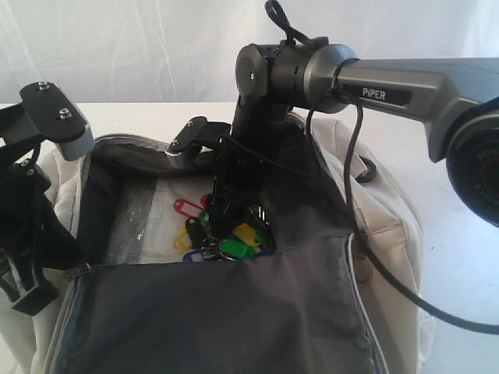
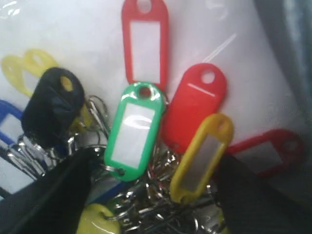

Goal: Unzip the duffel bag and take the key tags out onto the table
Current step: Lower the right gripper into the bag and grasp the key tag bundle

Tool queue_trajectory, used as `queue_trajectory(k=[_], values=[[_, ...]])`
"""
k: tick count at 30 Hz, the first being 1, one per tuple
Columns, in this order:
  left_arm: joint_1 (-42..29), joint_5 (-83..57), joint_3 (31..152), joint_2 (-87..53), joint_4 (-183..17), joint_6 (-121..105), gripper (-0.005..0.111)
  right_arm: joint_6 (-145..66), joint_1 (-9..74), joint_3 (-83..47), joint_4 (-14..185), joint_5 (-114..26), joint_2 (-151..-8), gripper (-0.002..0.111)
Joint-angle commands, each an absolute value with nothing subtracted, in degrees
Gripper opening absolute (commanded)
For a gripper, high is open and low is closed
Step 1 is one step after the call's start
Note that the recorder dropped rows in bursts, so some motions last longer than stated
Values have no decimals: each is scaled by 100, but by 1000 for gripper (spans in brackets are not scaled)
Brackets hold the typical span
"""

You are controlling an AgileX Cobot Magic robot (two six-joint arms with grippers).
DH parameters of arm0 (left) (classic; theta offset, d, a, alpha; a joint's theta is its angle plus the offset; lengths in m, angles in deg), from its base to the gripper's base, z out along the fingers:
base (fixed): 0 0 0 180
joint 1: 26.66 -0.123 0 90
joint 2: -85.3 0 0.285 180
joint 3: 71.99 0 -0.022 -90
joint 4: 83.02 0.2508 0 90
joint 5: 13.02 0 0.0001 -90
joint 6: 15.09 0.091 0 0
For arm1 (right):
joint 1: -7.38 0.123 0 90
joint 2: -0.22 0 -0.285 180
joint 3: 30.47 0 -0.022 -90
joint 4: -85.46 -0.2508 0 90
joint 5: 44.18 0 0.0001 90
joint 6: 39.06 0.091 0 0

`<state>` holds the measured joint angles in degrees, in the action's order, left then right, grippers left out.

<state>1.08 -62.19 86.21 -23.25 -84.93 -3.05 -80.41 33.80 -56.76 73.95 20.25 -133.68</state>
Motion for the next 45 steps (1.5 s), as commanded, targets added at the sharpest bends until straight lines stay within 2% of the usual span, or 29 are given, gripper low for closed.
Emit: queue_trajectory(k=[1,11,15,24,31,34,39,45], values=[[92,-6268,8589,-2363,-8599,-310,0,-8502,3475,-5624,7537,2374,-13527,68],[92,-6258,8589,-2363,-8597,-269,0,-8827,3935,-5810,7374,1985,-12955,68],[92,-6258,8589,-2363,-8597,-269,0,-8635,3935,-5810,8099,1736,-12747,68],[92,-6309,8589,-2363,-8597,-270,0,-8377,3935,-5772,8546,2391,-13176,68],[92,-6309,8589,-2363,-8597,-270,0,-8377,3935,-5772,8546,2291,-13612,67],[92,-6309,8589,-2363,-8597,-270,0,-7967,3935,-5772,8546,2291,-13733,48],[92,-6309,8589,-2363,-8597,-270,0,-7306,3935,-5796,8546,2186,-13593,1],[92,-6298,8589,-2363,-8597,-270,0,-7306,3935,-6010,8514,2117,-13237,0]])
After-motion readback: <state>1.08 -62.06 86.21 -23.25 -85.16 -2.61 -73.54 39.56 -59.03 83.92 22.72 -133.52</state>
